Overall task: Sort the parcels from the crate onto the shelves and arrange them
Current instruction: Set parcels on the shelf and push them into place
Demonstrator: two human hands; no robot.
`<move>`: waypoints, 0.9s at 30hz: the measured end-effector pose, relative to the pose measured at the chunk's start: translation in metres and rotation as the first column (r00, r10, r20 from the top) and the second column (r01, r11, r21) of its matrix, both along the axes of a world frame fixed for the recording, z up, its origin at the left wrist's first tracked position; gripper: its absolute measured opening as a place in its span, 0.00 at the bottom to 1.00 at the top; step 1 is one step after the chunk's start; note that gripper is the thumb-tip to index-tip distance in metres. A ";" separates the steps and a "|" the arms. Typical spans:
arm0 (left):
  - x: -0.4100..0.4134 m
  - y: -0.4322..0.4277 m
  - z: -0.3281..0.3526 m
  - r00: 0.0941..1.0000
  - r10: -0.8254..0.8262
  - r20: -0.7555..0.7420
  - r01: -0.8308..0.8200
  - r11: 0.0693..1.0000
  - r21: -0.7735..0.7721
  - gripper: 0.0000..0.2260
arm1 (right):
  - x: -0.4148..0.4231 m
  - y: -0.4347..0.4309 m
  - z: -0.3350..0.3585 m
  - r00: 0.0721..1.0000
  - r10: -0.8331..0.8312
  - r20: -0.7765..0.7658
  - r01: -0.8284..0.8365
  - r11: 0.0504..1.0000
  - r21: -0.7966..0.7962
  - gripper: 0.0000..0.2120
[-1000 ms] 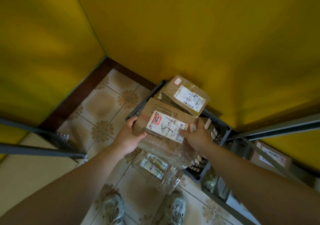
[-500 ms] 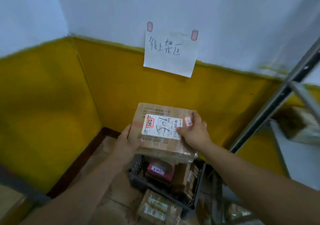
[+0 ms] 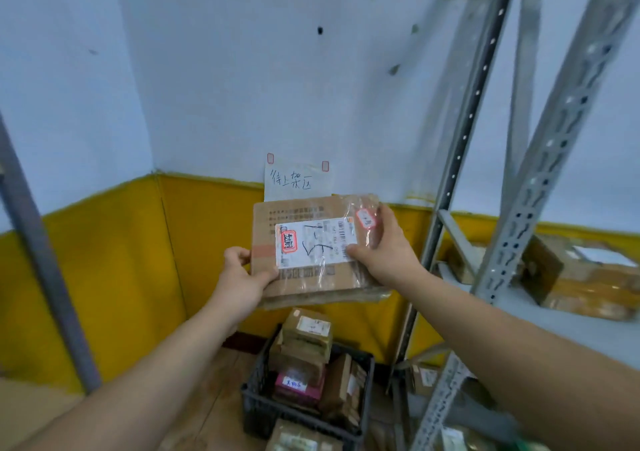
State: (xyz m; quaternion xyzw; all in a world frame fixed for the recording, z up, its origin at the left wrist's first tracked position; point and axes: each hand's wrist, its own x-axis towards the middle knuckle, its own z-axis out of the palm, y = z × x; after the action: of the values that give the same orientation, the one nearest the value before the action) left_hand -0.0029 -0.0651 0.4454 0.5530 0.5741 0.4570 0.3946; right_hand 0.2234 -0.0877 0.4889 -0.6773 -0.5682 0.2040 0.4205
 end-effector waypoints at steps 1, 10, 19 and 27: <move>0.005 -0.016 0.007 0.999 0.026 -0.019 -0.026 0.999 0.026 0.19 | 0.003 -0.016 0.005 1.000 -0.006 -0.008 0.006 1.000 0.009 0.48; 0.063 -0.167 0.034 0.990 0.043 -0.138 -0.025 0.991 0.128 0.37 | 0.072 -0.172 0.013 0.982 0.177 -0.059 -0.184 0.970 -0.158 0.56; 0.086 -0.259 0.051 0.999 0.035 -0.033 -0.031 0.993 0.116 0.42 | 0.107 -0.283 0.019 0.997 0.062 -0.046 -0.063 0.998 -0.017 0.51; 0.082 -0.325 0.052 0.977 -0.109 -0.185 0.128 0.987 0.095 0.36 | 0.112 -0.376 0.022 0.978 0.069 -0.195 -0.110 0.971 -0.212 0.41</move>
State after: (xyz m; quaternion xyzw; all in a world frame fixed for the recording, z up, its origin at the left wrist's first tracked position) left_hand 0.0791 -0.3906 0.4977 0.6456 0.5480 0.4109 0.3377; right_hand 0.3352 -0.4632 0.5106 -0.6713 -0.5301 0.3473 0.3842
